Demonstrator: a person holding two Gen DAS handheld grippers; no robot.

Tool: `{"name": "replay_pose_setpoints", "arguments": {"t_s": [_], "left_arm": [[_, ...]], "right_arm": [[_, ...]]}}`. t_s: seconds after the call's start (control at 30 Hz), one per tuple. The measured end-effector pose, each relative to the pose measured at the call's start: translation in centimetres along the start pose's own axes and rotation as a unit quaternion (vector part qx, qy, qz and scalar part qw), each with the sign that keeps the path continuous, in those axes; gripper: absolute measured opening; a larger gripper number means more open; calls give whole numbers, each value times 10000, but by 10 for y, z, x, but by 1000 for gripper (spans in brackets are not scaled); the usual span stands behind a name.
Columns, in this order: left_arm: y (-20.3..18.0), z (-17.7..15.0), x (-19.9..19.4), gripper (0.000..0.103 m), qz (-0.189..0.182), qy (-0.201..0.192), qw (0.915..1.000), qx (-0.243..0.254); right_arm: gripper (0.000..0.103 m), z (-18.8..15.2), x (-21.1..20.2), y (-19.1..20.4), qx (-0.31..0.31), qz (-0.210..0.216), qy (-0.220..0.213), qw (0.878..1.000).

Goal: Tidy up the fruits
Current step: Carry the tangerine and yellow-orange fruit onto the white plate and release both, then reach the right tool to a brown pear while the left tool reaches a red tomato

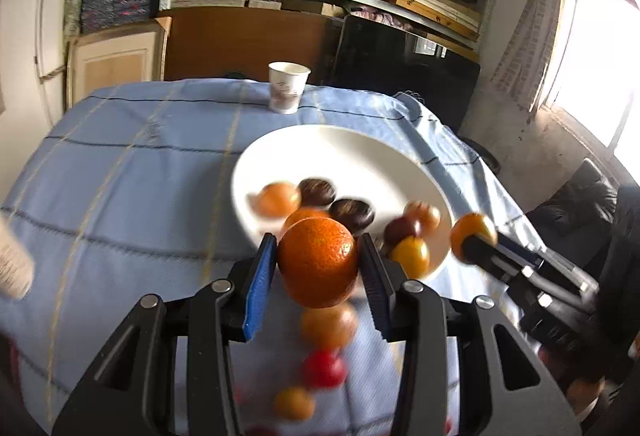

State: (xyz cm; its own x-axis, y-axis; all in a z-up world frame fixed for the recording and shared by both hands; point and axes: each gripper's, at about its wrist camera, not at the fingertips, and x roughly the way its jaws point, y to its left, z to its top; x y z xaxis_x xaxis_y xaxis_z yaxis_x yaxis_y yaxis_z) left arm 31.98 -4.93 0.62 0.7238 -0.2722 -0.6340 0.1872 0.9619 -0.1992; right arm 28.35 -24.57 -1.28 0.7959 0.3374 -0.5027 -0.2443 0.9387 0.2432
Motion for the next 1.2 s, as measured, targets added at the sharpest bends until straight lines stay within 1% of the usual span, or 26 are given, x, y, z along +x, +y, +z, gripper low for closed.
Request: {"name": "replay_pose_setpoints", "arguments": {"t_s": [0.07,0.13,0.3,0.47,0.5,0.53,0.57,0.6,0.63,0.67,0.73,0.77,0.83,0.87,0.9,0.97,1.0,1.1,1.13,1.2], "left_arm": [[-7,12,17,41,-90,60,9999,-4],[-14,21,33,41,-50,106,9999,64],[-22,34,63,41,-71,219,9997,66],[-19,39,80,42,-136,361,9993,-2],[-19,39,81,43,-177,374,9991,6],[-18,39,78,46,-182,336,9993,11],[-17,40,75,55,-141,281,9995,16],[-17,41,70,65,-87,203,9998,16],[-16,43,62,68,-52,79,10000,-12],[-14,44,54,72,-45,-8,10000,-45],[-12,46,35,81,53,-180,9998,-69],[-12,45,26,88,112,-254,9996,-63],[-9,39,6,92,354,-467,9983,-45],[-6,36,-1,96,419,-496,9979,-46],[-2,26,-10,97,492,-534,9973,-52],[8,10,-21,98,597,-575,9965,-97],[15,-2,-27,98,719,-574,9957,-66],[32,-28,-37,98,1126,-494,9924,-20],[40,-37,-42,98,1267,-436,9910,-53],[51,-45,-50,98,1383,-398,9894,-191]], "right_arm": [[38,2,7,-7,46,-104,-13,9999],[38,6,17,-14,33,-201,-40,9998],[38,13,42,-23,-30,-181,46,9998],[39,13,55,-29,73,-147,167,9997],[42,12,55,-30,101,-131,159,9997],[43,13,54,-31,131,-117,114,9998],[47,14,52,-31,147,-110,52,9998],[54,15,48,-31,161,-92,-22,9998],[58,16,42,-30,182,-67,-122,9997],[60,16,37,-29,191,-48,-205,9996],[60,16,29,-27,146,-18,-229,9996],[60,15,25,-25,116,-10,-219,9997],[61,13,15,-22,131,69,-216,9997],[63,12,9,-20,155,171,-206,9995],[68,12,5,-17,163,231,-198,9994],[73,7,-5,-10,177,327,-199,9991],[74,4,-8,-7,167,339,-190,9991],[74,-9,-11,4,70,402,90,9991],[74,-15,-10,8,58,423,275,9987],[74,-23,-12,13,69,527,509,9973]]}}
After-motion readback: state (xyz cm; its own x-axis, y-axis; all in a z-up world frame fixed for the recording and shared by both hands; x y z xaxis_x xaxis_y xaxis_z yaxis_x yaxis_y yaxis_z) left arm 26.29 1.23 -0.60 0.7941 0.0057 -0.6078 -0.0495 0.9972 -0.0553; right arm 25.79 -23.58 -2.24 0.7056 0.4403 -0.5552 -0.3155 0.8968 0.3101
